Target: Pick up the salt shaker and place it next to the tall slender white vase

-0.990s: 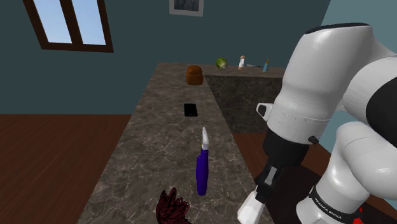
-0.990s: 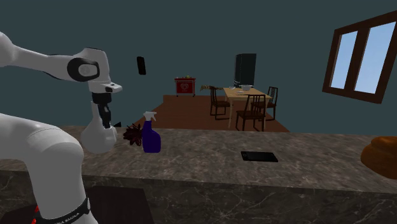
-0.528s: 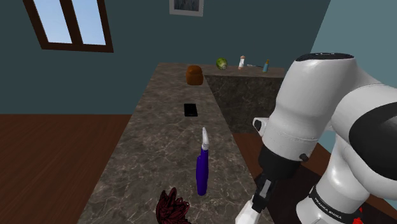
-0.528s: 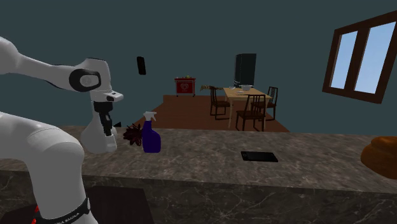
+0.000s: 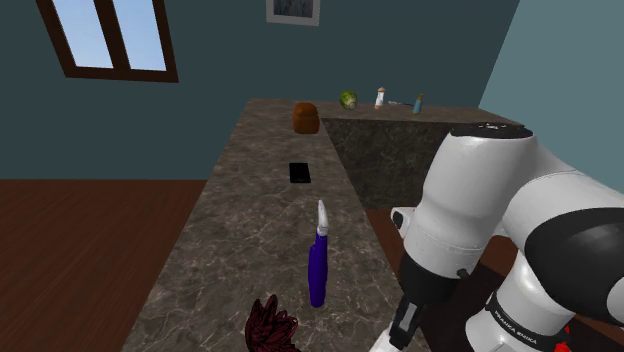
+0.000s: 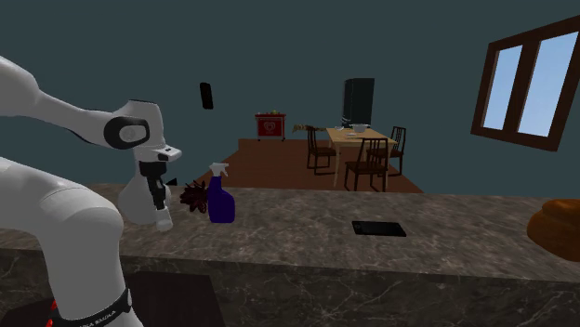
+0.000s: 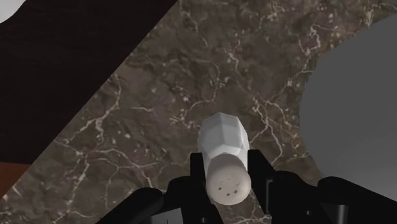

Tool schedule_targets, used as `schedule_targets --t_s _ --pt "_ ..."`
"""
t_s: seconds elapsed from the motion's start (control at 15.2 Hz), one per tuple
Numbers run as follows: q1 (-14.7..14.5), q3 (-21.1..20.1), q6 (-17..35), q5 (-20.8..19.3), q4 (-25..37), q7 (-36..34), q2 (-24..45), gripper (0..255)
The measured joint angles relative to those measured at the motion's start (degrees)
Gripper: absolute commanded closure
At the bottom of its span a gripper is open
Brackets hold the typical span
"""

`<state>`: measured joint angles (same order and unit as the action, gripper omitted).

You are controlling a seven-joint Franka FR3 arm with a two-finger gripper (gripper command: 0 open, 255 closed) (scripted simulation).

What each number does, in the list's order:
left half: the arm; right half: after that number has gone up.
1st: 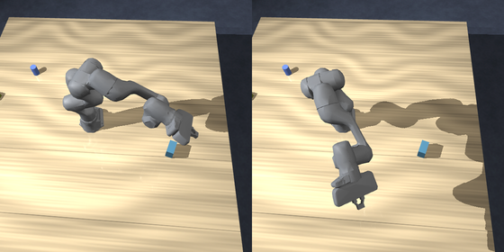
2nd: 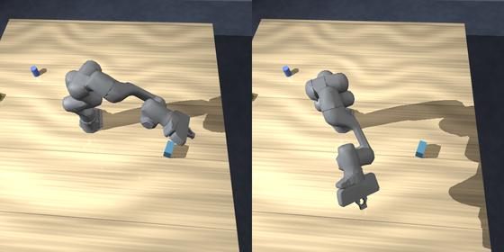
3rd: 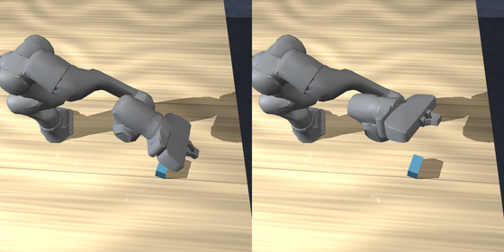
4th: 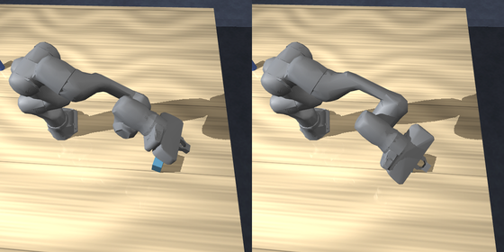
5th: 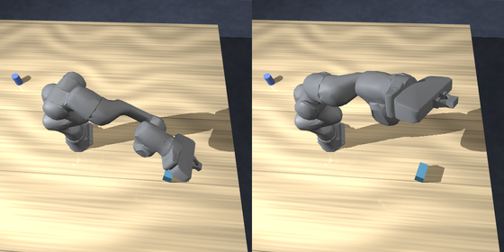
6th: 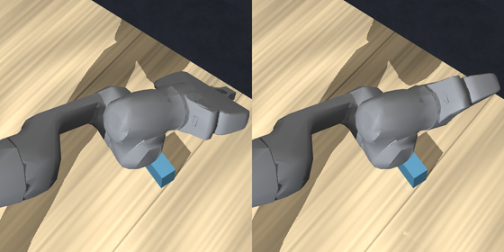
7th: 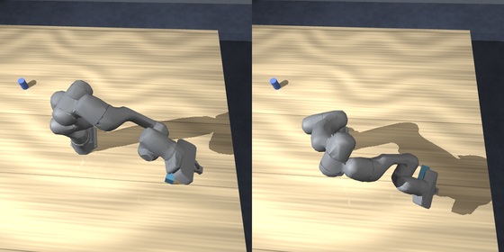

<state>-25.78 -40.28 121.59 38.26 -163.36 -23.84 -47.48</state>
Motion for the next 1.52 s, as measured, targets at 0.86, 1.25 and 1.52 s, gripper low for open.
schedule_targets --t_s 0.86,1.25,1.52 --pt "0.0 -2.4 5.1 2.2 -1.9 0.8 3.1 0" --pt "0.1 -0.9 2.4 0.9 -0.9 0.5 1.3 0" --pt "-0.1 2.7 -4.4 -2.0 1.2 -0.1 -3.1 0"
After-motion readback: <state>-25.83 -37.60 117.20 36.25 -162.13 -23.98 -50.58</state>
